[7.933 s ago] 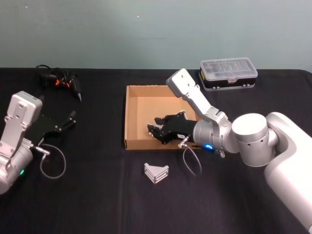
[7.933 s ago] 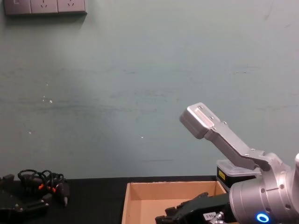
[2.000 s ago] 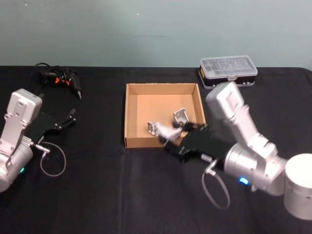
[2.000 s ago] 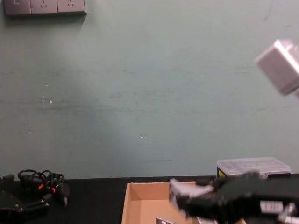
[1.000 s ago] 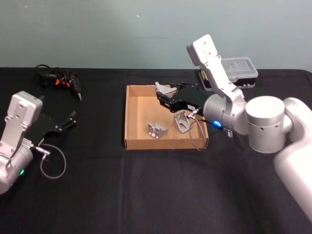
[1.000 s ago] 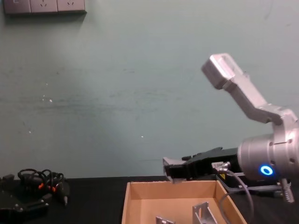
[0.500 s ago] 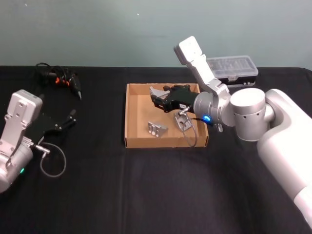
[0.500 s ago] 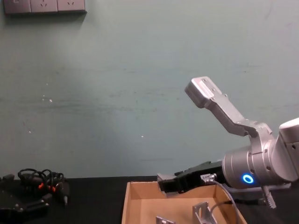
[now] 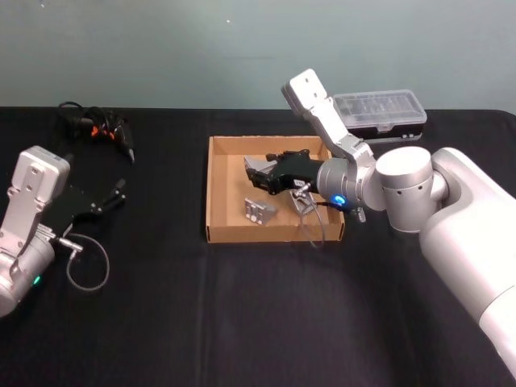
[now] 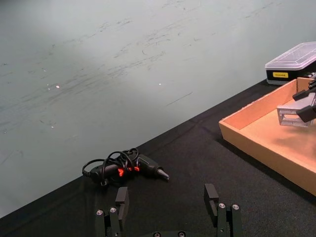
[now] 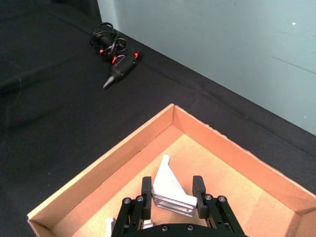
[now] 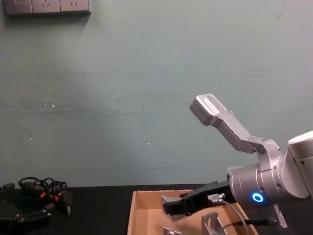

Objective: Use one hand to pick up the angle iron from the table and place it into the box.

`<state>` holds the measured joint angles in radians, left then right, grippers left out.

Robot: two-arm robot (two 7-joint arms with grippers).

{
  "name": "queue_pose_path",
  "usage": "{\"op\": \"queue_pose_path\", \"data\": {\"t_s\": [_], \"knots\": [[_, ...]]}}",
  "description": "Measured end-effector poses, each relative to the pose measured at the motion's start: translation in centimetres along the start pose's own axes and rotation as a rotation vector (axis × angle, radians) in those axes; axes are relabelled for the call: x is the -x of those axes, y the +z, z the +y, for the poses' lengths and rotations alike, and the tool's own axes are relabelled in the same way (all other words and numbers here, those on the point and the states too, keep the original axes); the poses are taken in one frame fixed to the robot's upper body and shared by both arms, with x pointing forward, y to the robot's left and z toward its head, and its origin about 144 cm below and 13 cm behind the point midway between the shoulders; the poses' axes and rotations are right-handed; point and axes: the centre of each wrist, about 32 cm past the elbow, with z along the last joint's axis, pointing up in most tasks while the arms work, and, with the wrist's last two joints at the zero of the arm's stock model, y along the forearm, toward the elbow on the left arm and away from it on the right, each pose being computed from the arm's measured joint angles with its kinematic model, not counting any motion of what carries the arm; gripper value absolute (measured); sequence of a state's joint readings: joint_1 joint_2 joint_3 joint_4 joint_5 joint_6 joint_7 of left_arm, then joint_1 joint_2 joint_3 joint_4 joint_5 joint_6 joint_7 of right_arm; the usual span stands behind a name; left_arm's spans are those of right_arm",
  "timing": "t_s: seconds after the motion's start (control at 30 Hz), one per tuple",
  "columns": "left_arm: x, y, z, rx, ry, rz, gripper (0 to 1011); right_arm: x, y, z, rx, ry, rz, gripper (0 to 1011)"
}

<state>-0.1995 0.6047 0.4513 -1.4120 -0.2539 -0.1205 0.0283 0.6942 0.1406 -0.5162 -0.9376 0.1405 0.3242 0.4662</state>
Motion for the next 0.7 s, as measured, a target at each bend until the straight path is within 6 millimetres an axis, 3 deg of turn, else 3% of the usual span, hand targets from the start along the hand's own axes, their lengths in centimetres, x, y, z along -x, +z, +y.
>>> {"op": "queue_pose_path", "data": {"t_s": [0.47, 0.7], "knots": [[0.00, 0.00, 0.00, 0.000, 0.000, 0.000, 1000, 0.03, -0.66, 0.21, 0.018, 0.013, -0.008, 508], [0.00, 0.00, 0.00, 0.000, 0.000, 0.000, 1000, 0.00, -0.80, 0.16, 0.009, 0.009, -0.011, 687]]}}
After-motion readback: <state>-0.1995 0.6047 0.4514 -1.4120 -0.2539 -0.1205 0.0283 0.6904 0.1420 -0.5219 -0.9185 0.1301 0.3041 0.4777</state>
